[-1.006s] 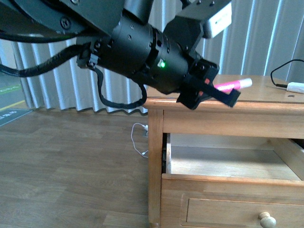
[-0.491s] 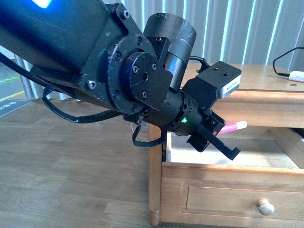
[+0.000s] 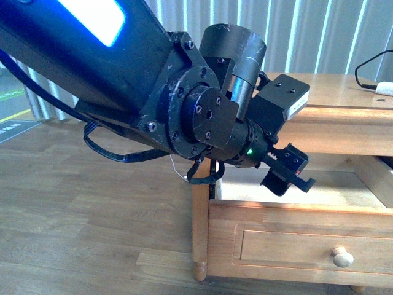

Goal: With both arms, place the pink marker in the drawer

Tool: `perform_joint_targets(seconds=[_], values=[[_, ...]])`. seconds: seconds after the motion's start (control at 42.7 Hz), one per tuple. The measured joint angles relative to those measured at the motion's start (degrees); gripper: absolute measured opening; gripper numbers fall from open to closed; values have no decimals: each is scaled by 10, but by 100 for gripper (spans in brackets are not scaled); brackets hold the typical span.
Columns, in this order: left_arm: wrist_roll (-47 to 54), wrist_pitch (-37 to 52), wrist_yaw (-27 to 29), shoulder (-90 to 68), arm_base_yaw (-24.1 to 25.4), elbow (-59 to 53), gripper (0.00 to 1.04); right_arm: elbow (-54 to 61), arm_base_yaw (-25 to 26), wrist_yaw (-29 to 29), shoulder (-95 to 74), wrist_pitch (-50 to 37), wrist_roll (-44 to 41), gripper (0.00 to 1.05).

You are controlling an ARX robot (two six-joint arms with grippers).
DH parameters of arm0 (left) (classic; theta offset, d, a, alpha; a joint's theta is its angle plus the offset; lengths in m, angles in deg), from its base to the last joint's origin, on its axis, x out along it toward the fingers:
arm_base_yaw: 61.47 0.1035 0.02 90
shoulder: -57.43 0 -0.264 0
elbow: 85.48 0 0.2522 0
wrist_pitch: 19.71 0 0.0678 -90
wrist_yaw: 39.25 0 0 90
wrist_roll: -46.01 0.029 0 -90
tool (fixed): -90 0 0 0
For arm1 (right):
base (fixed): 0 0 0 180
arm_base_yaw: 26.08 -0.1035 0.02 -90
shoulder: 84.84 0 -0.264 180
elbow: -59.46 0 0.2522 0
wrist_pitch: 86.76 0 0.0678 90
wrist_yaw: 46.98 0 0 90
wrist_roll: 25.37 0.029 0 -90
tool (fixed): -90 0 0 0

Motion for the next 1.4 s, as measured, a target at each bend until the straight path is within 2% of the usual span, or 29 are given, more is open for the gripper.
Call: perform_joint_targets(seconds=[0.14, 0.187, 0.234, 0.491, 0.772, 0.913, 1.053, 1.1, 1.287, 1.404], values=[[-33, 46, 54, 53, 0, -64, 92, 0, 0, 0, 0, 0, 0, 96], [-39, 63, 74, 74, 2, -86, 98, 0, 0, 0, 0, 0, 0, 96], [-43, 75, 91, 92, 3, -104, 100, 0, 0, 0, 0, 0, 0, 96], [-72, 143, 163, 240, 25, -243, 98, 0, 0, 0, 0, 0, 0, 96], [-82, 169, 216, 437, 47, -407, 98, 0, 0, 0, 0, 0, 0, 96], [-85, 136, 247, 570, 61, -497, 98, 0, 0, 0, 0, 0, 0, 96], [-113, 65, 280, 720, 91, -578, 98, 0, 0, 0, 0, 0, 0, 96], [-113, 53, 304, 755, 94, -596, 98, 0, 0, 0, 0, 0, 0, 96], [-116, 52, 304, 770, 96, -600, 98, 0, 0, 0, 0, 0, 0, 96], [-170, 81, 254, 796, 122, -640, 79, 0, 0, 0, 0, 0, 0, 96]])
